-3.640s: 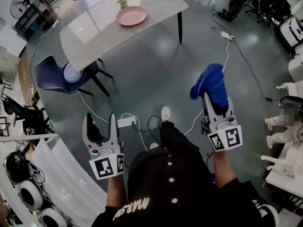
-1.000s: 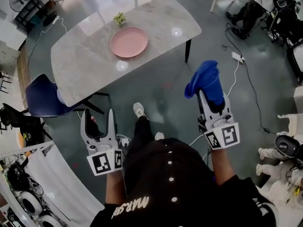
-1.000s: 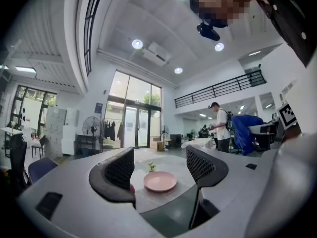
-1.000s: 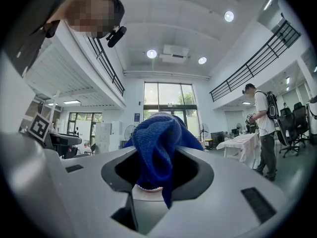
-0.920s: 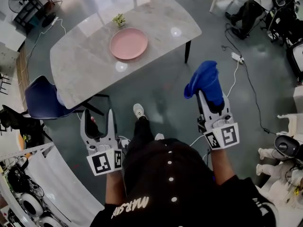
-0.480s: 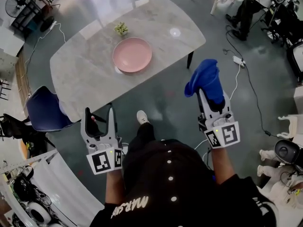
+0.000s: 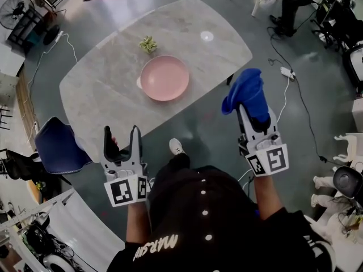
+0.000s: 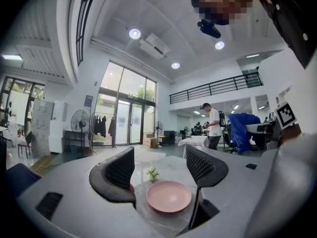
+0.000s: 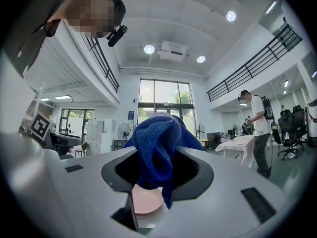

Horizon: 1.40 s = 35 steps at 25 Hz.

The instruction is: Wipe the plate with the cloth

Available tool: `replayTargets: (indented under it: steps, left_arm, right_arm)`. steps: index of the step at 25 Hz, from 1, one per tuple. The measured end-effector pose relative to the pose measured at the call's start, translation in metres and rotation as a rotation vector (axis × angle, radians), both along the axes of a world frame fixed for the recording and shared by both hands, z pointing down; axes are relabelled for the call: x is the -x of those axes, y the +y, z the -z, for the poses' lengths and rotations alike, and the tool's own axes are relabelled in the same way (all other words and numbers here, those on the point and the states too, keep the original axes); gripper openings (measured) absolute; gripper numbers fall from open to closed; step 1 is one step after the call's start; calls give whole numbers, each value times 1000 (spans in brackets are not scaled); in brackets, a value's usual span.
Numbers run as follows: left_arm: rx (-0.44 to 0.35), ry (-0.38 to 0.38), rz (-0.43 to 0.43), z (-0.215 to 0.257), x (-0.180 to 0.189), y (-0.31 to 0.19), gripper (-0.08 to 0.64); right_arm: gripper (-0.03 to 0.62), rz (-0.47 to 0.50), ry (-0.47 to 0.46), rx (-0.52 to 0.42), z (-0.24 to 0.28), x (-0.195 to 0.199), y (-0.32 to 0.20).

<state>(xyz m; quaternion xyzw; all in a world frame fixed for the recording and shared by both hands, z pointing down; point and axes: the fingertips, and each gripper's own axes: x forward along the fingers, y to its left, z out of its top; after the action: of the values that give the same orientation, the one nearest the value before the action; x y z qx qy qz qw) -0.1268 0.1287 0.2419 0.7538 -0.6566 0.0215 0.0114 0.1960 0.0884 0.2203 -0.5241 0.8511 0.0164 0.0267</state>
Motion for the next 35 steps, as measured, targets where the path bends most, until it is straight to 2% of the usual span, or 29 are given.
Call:
replayTargets:
  steps: [10, 17, 28, 35]
  left_arm:
    - [-2, 22, -26, -3, 42, -59, 322]
    - [-1, 20, -48, -3, 56, -88, 322]
    - [63, 37, -62, -21, 45, -130, 322]
    - [95, 32, -42, -32, 44, -172, 322]
  right_arm:
    - [150, -30, 25, -15, 8, 39, -52]
    - [150, -58, 36, -23, 11, 48, -71]
    - [150, -61, 38, 19, 0, 44, -110]
    - [150, -20, 53, 28, -10, 46, -162]
